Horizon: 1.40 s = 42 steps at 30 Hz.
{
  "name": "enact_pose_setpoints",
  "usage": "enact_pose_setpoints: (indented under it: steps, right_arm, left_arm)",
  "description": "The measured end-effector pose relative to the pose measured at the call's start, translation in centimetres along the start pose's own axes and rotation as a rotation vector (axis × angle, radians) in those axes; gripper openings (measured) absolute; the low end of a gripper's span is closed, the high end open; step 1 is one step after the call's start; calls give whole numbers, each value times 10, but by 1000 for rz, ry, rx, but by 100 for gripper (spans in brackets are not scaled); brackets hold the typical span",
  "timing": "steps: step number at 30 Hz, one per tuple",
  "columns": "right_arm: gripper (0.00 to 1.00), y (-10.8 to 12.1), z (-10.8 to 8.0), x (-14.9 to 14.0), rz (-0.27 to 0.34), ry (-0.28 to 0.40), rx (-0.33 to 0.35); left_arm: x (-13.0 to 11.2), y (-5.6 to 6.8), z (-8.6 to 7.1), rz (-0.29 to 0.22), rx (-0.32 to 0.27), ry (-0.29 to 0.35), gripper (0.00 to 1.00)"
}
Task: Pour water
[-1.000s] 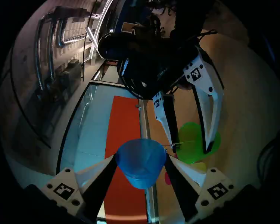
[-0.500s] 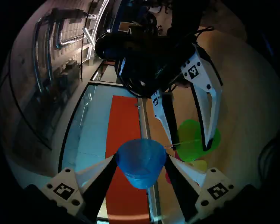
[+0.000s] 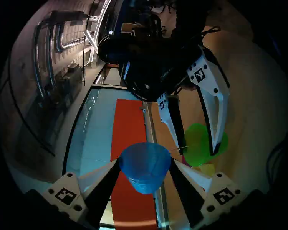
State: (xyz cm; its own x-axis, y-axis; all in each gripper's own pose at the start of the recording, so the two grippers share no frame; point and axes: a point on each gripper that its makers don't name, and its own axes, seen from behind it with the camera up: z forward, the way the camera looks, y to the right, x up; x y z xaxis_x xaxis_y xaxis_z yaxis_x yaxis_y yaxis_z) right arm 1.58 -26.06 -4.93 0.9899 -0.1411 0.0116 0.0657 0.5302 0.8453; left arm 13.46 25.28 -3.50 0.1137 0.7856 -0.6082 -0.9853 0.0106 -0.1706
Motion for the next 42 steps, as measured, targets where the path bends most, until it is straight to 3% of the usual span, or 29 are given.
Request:
enact_pose_setpoints:
  steps: [42]
  right_arm:
    - [95,2,1,10,-15,11,-9]
  left_arm:
    - [6,-3,-6,66,20,3,88]
